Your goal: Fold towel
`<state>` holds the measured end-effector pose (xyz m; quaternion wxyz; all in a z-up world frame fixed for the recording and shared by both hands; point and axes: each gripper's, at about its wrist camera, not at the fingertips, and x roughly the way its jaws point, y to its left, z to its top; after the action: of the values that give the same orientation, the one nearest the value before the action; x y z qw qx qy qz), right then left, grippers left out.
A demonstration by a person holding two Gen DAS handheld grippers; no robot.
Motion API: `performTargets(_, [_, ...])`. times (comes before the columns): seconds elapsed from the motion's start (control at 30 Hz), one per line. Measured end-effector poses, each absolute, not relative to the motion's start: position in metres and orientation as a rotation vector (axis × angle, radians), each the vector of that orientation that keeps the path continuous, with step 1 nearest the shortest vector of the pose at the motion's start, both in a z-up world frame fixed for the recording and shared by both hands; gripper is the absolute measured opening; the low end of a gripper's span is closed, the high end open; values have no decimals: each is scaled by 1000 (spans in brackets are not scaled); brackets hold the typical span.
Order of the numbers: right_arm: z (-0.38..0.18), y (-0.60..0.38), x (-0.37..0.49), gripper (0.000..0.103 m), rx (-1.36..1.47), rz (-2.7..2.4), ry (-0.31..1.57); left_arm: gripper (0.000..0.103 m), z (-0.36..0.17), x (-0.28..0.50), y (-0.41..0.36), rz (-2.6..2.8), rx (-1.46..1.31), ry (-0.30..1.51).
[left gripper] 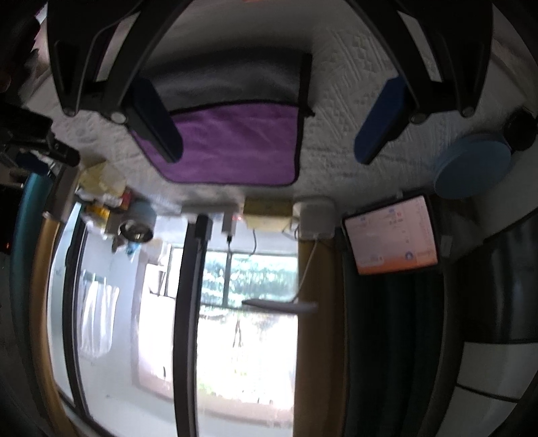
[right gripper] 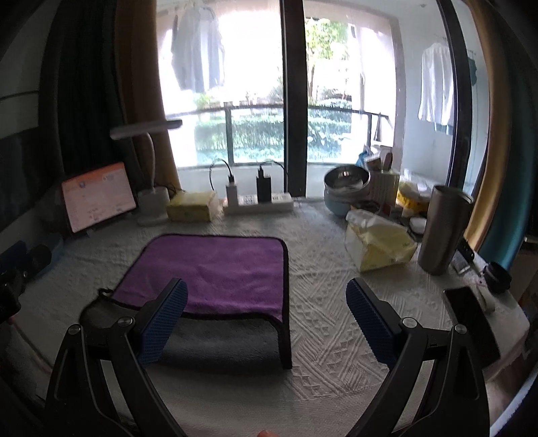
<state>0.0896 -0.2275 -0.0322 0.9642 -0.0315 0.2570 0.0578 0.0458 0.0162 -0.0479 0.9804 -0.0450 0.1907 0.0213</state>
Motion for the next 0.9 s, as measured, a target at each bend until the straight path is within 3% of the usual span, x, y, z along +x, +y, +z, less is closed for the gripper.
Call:
performTargets(0.17, [-54, -232, 111, 97, -68, 111, 579, 102, -73, 68, 21, 47, -99, 462])
performTargets(0.63, [-114, -238, 164, 74, -80, 170, 789, 100, -128, 119, 33, -1, -116, 689])
performTargets(0.83, [-126, -237, 171, 65, -85, 199, 819, 80, -142, 126, 24, -11, -73, 747])
performTargets(0.9, [-130, -238, 173, 62, -88, 207, 834, 65, -144, 127, 22, -11, -62, 759])
